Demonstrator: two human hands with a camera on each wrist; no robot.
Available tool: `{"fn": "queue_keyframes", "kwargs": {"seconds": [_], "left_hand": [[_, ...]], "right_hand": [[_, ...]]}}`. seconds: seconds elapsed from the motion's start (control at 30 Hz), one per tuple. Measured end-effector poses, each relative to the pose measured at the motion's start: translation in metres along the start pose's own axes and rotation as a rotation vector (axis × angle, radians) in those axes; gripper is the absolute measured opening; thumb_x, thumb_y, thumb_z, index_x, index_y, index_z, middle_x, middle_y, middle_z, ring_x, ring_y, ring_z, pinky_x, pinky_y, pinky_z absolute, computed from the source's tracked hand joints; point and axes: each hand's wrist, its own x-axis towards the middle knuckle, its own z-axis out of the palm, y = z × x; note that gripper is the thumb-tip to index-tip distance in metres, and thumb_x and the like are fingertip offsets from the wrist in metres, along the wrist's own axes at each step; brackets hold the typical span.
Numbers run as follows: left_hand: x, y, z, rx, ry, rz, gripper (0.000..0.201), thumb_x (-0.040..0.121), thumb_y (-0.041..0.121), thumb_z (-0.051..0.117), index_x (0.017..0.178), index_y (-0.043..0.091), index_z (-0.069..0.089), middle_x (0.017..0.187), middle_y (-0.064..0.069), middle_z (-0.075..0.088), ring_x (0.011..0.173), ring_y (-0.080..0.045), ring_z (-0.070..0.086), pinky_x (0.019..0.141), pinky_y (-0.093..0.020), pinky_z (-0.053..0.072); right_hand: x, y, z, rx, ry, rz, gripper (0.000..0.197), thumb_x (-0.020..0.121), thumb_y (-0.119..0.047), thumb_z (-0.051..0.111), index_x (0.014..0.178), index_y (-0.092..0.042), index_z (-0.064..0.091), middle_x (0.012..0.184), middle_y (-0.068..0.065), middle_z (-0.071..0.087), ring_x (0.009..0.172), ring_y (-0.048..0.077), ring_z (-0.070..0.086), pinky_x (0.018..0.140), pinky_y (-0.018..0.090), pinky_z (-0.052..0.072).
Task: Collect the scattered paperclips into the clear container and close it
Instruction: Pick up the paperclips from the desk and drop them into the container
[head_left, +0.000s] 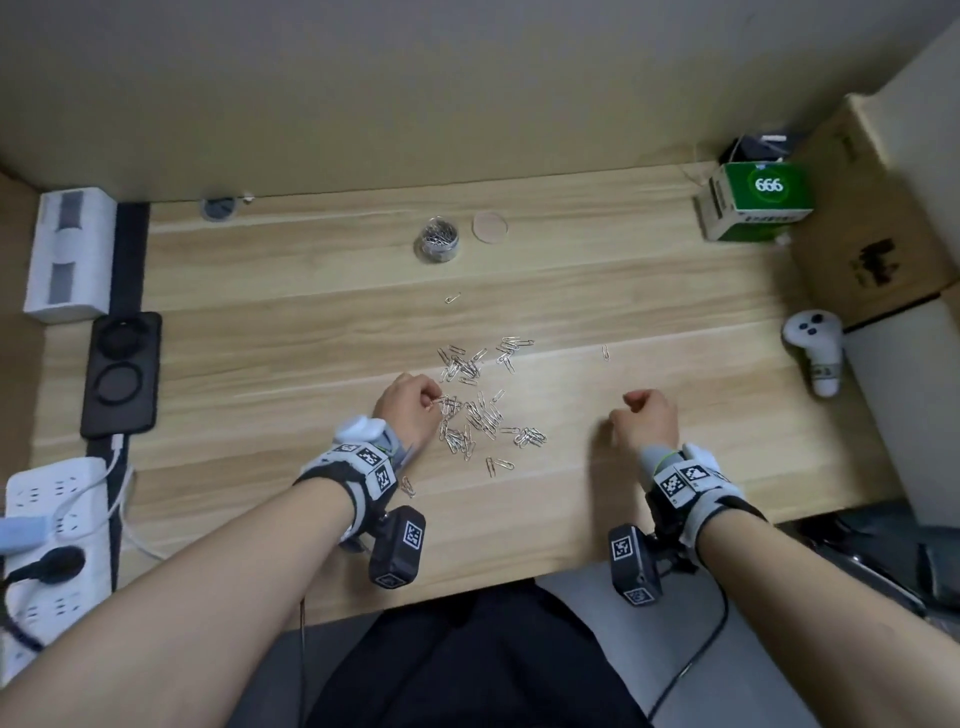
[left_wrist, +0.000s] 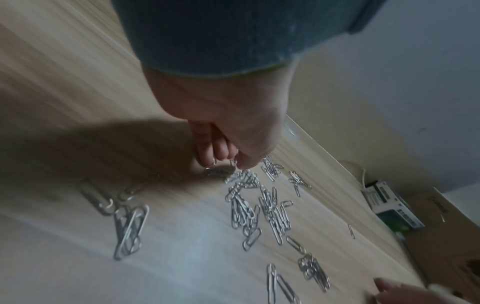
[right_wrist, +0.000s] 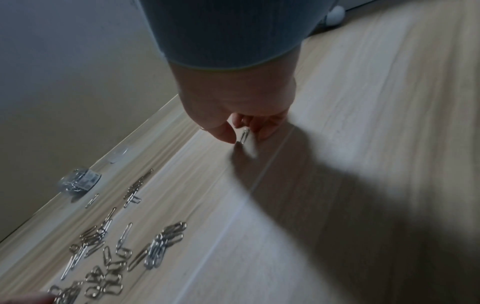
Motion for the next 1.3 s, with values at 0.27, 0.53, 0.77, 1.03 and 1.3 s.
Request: {"fn": "queue_keyframes", "kwargs": {"seconds": [0.27,0.53,0.77,1.03,1.3], "left_hand": [[-0.013,0.008,0.016,-0.039,-0.035,0.060,0.020,0.073,0.008,0.066,0.093,0.013,0.068,0.090,0.003,0.054,0.074,-0.016,0.055,0.076,-0.029,0.048],[-0.004,0.027,0.019,-0.156,-0.111,0.132,0.031,0.075,-0.002,0.057,0.098,0.014,0.069,0.095,-0.004,0.064,0.080,-0.018,0.060,0.081,-0.028,0.049],[0.029,0.030,0.003,0.005,0.070,0.171,0.030,0.080,0.003,0.059,0.107,0.013,0.068,0.110,-0.003,0.056,0.099,-0.017,0.054,0.087,-0.022,0.039],[0.077,0.038,-0.004,0.081,0.087,0.120,0.047,0.081,0.002,0.057,0.128,0.007,0.056,0.126,-0.009,0.050,0.118,-0.027,0.047,0.103,-0.030,0.035],[0.120,0.053,-0.005,0.206,-0.030,0.222,0.048,0.082,0.006,0.053,0.130,0.004,0.054,0.137,-0.009,0.046,0.124,-0.027,0.040,0.110,-0.042,0.034]], "right_hand": [[-0.041,-0.019,0.033,0.155,-0.148,-0.081,0.029,0.074,-0.001,0.058,0.084,-0.024,0.072,0.092,0.000,0.074,0.092,0.020,0.069,0.094,0.034,0.053],[-0.045,-0.036,0.051,0.328,-0.368,-0.130,0.015,0.074,-0.013,0.071,0.071,-0.027,0.074,0.088,0.005,0.077,0.086,0.023,0.072,0.094,0.049,0.055],[-0.004,-0.042,0.014,0.128,0.003,-0.104,0.042,0.077,-0.004,0.057,0.119,-0.010,0.059,0.124,0.012,0.059,0.117,0.029,0.056,0.107,0.038,0.041],[0.024,-0.077,0.036,0.037,-0.060,-0.181,0.041,0.080,-0.004,0.055,0.119,-0.013,0.063,0.126,0.012,0.052,0.119,0.032,0.050,0.106,0.033,0.036],[0.042,-0.118,0.069,0.252,-0.379,-0.239,0.023,0.073,-0.015,0.057,0.075,-0.031,0.074,0.079,-0.008,0.075,0.081,0.018,0.070,0.085,0.048,0.057]]}}
